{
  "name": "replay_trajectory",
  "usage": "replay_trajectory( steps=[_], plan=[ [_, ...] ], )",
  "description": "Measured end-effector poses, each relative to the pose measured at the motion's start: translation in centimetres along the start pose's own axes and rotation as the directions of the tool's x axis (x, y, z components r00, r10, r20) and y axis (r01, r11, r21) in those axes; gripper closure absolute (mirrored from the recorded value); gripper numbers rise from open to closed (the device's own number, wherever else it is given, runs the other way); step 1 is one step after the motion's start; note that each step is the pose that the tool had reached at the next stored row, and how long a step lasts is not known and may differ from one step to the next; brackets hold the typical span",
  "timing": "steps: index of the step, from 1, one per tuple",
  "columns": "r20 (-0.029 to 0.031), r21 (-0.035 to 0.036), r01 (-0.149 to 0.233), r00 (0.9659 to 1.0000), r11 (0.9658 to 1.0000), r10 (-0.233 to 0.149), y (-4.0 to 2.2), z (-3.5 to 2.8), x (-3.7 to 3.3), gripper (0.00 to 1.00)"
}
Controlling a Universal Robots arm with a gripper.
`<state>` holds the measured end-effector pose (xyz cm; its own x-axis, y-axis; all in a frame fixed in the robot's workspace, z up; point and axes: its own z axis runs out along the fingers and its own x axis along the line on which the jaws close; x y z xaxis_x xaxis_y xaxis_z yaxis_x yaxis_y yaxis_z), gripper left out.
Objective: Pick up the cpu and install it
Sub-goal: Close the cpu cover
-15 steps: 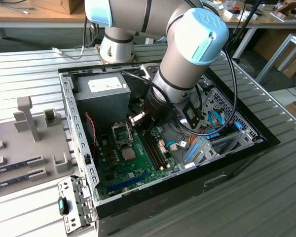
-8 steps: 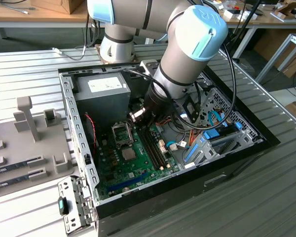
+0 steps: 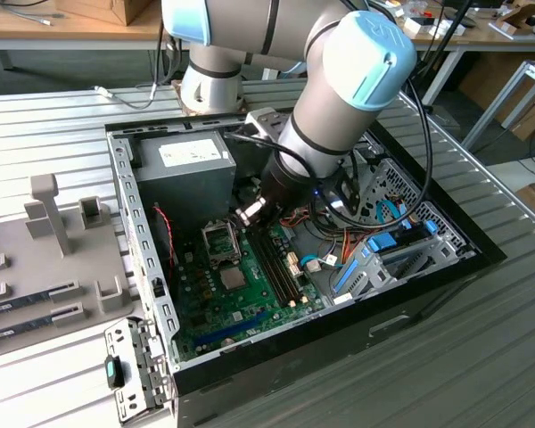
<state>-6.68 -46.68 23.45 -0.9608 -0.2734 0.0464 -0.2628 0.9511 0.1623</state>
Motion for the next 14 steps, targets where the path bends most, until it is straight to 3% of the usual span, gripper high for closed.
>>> replay_trajectory(
  steps=[2, 3, 5, 7, 8, 10, 11, 13, 14],
  plan=[
    [-0.0097, 0.0005, 0.058, 0.9983, 0.9983, -0.058, -0.01, 0.04, 0.0, 0.89],
    [-0.0162, 0.0005, 0.097, 0.9952, 0.9953, -0.097, -0.01, 0.07, -0.01, 0.89],
    [-0.029, 0.0002, 0.17, 0.985, 0.9854, -0.17, -0.02, 0.13, -0.01, 0.89],
    [-0.035, -0.0004, 0.204, 0.9783, 0.9789, -0.204, -0.03, 0.15, -0.03, 0.89],
    [-0.0402, -0.0013, 0.235, 0.9712, 0.972, -0.235, -0.04, 0.16, -0.05, 0.89],
    [-0.0449, -0.0024, 0.265, 0.9633, 0.9643, -0.265, -0.05, 0.16, -0.07, 0.89],
    [-0.0498, -0.0034, 0.295, 0.9543, 0.9555, -0.295, -0.06, 0.17, -0.09, 0.89],
    [-0.0555, -0.005, 0.331, 0.9419, 0.9435, -0.331, -0.06, 0.19, -0.12, 0.89],
    [-0.0594, -0.0073, 0.36, 0.9312, 0.933, -0.36, -0.07, 0.19, -0.14, 0.89]
  ],
)
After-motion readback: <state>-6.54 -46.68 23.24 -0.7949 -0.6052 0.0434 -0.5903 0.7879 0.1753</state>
